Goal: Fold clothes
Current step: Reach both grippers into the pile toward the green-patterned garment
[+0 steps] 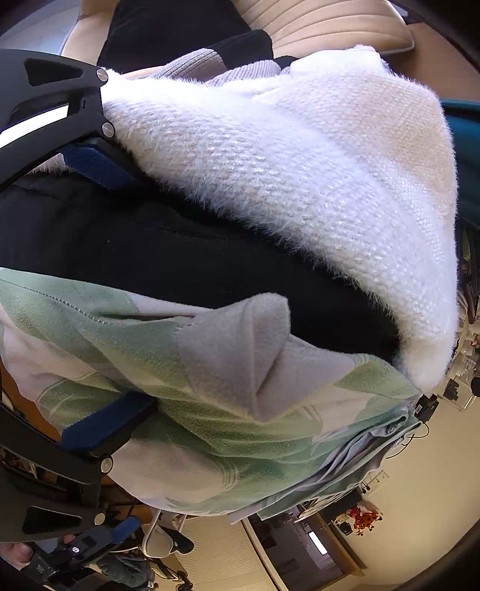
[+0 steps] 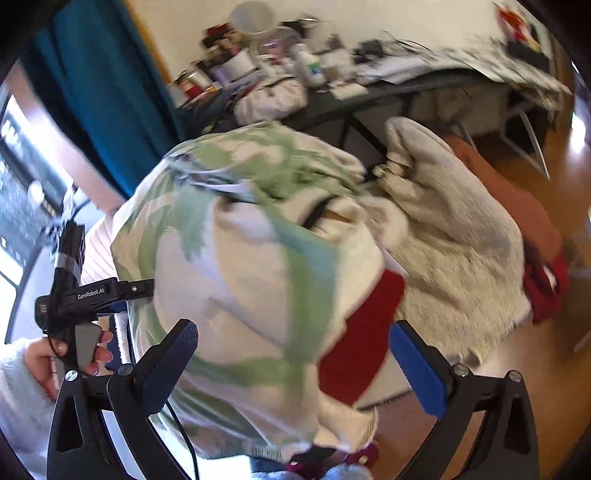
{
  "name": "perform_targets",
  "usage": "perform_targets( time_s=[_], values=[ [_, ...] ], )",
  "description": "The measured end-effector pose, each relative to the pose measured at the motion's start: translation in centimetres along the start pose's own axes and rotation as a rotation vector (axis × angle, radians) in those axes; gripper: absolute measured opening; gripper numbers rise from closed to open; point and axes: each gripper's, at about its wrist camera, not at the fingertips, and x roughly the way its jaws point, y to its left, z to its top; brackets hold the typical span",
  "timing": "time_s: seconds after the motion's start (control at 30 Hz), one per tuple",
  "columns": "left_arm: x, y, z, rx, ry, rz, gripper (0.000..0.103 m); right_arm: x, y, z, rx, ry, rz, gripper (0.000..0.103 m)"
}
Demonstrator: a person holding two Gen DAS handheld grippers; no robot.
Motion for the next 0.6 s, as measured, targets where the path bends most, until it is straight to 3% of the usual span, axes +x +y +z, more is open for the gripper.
perform_targets(
  time_s=[0.1, 0.2, 0.47, 0.6],
  values=[
    [0.3, 0.5, 0.3, 0.002, -0.012, -0.029, 0.103, 3.1, 2.5, 1.7, -0.082, 0.032, -0.026, 0.103],
    [0.5, 1.0, 0.6, 0.011, -0.018, -0.052, 0.103, 7.1, 3.7, 2.3, -0.13, 0.121, -0.024, 0.103],
    [1.3, 1.7, 1.6, 0.018, -0.03, -0.077, 0.103, 10.0, 1.1, 1.9, -0.03, 0.224, 0.117, 0.103],
    [1.9, 1.8, 2.4, 0.057, -0.031, -0.087, 0.103, 10.3, 0.6, 1.7, -0.007, 0.253, 0.125, 0.103]
  ],
)
